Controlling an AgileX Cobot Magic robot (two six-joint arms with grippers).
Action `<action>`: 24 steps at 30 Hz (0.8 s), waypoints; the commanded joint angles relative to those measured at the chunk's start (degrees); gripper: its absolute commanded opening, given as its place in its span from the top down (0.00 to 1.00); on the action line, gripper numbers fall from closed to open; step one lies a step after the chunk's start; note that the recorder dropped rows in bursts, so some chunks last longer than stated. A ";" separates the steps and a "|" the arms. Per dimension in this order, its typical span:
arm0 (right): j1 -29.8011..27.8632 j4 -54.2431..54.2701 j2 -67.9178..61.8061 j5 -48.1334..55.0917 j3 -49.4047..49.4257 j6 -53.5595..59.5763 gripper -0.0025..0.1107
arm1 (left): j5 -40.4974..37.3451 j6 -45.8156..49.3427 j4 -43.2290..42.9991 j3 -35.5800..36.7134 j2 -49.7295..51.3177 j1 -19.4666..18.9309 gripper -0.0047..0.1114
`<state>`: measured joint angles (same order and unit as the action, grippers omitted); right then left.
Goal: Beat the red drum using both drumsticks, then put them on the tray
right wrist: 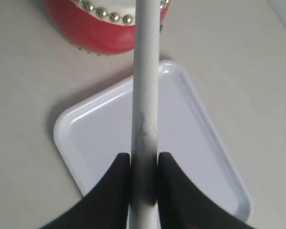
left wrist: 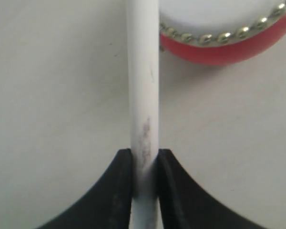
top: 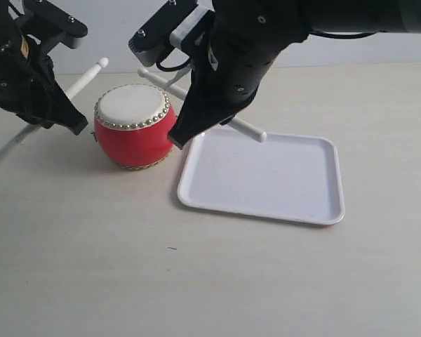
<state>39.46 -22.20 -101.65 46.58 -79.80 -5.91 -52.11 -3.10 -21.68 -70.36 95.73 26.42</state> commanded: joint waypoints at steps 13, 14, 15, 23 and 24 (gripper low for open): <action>-0.31 -3.12 -9.74 7.20 -12.13 4.74 0.98 | -8.98 0.54 -0.32 -4.59 5.11 -0.22 0.96; -0.31 -3.00 -10.05 7.50 -12.45 4.85 0.98 | -8.98 0.81 -0.17 -4.59 5.11 -0.22 0.96; -0.31 -3.00 -10.60 7.72 -12.70 4.85 0.98 | -8.88 0.82 -0.01 -4.59 5.11 -0.22 0.96; -0.31 -2.20 -13.05 9.05 -12.80 5.91 0.98 | -7.94 2.32 2.57 -4.59 5.11 -0.22 0.96; -0.31 -2.04 -13.04 9.05 -12.80 5.91 0.98 | -7.94 2.32 2.57 -4.59 5.11 -0.22 0.96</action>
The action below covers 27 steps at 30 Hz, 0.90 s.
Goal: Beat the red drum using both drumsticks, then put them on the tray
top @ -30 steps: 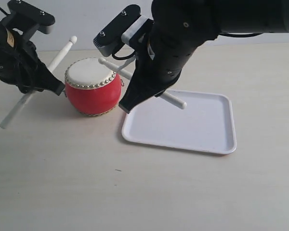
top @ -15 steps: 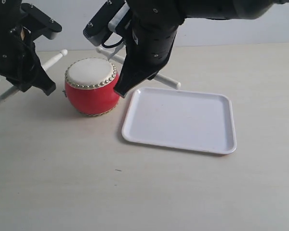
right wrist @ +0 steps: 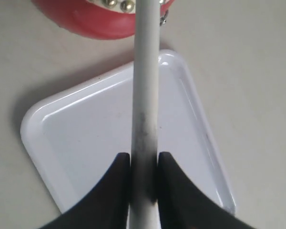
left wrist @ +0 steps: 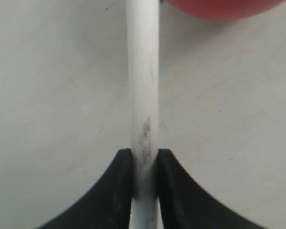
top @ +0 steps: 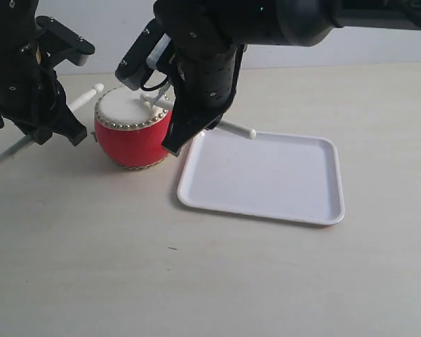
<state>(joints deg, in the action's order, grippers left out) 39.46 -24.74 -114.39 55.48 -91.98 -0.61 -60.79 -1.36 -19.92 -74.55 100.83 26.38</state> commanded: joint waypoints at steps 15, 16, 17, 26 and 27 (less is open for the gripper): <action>-0.31 1.06 1.23 2.47 -5.23 0.61 0.98 | 1.66 4.63 7.47 -0.28 5.36 -0.18 0.96; -0.31 1.06 1.37 3.25 -5.59 0.61 0.98 | 1.17 4.63 7.25 -0.28 6.11 -0.18 0.96; -0.31 1.06 1.37 3.77 -5.72 0.61 0.98 | 0.80 4.63 6.73 -0.28 6.68 -0.18 0.96; -0.31 5.03 -1.68 6.88 -5.72 3.64 0.98 | 2.03 2.50 2.34 -1.10 2.34 -0.18 0.96; -0.31 5.47 -2.27 7.15 -5.72 4.03 0.98 | 2.03 2.50 2.44 -1.37 1.36 -0.18 0.96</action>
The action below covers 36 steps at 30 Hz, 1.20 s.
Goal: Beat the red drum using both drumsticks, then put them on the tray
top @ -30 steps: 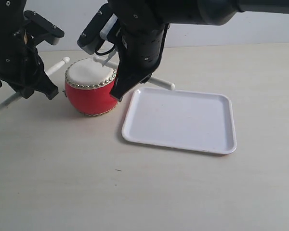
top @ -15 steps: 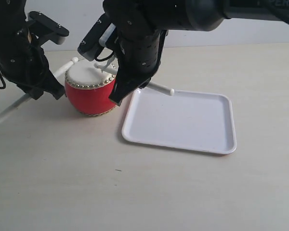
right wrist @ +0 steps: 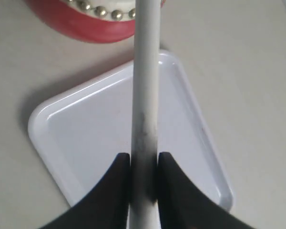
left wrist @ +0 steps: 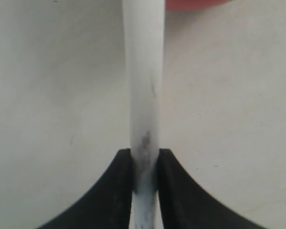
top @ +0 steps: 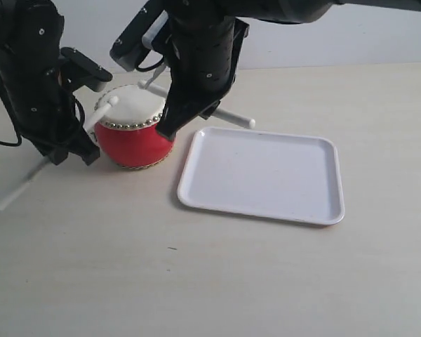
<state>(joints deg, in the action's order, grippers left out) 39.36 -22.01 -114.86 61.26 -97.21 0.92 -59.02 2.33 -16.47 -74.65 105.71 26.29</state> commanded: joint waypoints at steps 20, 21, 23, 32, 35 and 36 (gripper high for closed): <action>-0.22 3.70 -0.92 5.46 -7.20 2.00 0.98 | -7.56 -1.74 -0.92 -2.64 4.34 -0.09 0.96; -0.22 3.70 -0.92 5.46 -7.20 2.00 0.98 | -8.33 -1.78 -1.09 -2.93 4.88 -0.09 0.96; -0.22 3.58 -0.94 5.46 -7.20 2.00 0.98 | -8.34 -1.97 -1.35 -3.79 5.18 -0.09 0.96; -0.22 4.75 -2.49 7.56 -7.20 2.00 0.98 | -7.35 -2.88 -1.63 -8.60 0.62 -0.09 0.96; -0.22 5.83 -4.43 8.70 -7.20 2.00 0.98 | -7.35 -2.88 -1.48 -8.77 -1.20 -0.09 0.96; -0.22 5.83 -5.17 8.70 -7.20 2.00 0.98 | -7.47 -2.88 -1.48 -8.77 -1.58 -0.09 0.96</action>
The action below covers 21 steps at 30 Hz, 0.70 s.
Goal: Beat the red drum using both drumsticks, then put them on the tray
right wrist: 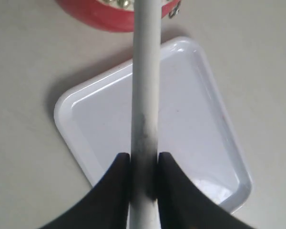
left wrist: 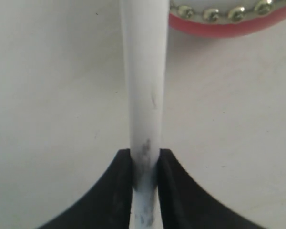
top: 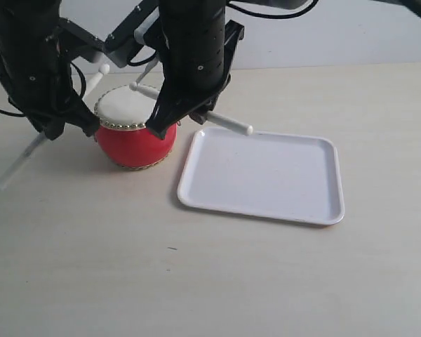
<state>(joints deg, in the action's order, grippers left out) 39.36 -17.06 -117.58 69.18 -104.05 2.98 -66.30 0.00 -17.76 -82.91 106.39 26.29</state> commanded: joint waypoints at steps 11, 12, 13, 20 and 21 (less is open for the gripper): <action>-0.22 0.50 -3.06 0.79 -0.36 0.46 0.98 | -3.57 -0.42 0.01 -0.50 -1.95 -0.09 0.96; -0.22 0.50 -2.32 0.79 -0.36 0.46 0.98 | -3.66 -0.42 -0.01 -0.50 -1.32 -0.09 0.96; -0.22 0.27 -1.80 0.79 -0.36 0.46 0.98 | -3.66 -0.42 -0.01 -0.50 -0.63 -0.09 0.96; -0.22 -1.11 3.71 0.79 -0.36 0.12 0.98 | -3.66 0.00 0.59 -0.50 7.53 0.38 0.96; -0.22 -1.70 4.30 0.79 -0.36 -0.05 0.98 | -3.66 0.00 0.59 -0.50 8.61 0.49 0.96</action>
<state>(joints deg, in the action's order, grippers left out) 39.36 -17.23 -115.59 70.02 -104.05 3.19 -69.92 0.00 -17.68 -83.13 112.68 26.29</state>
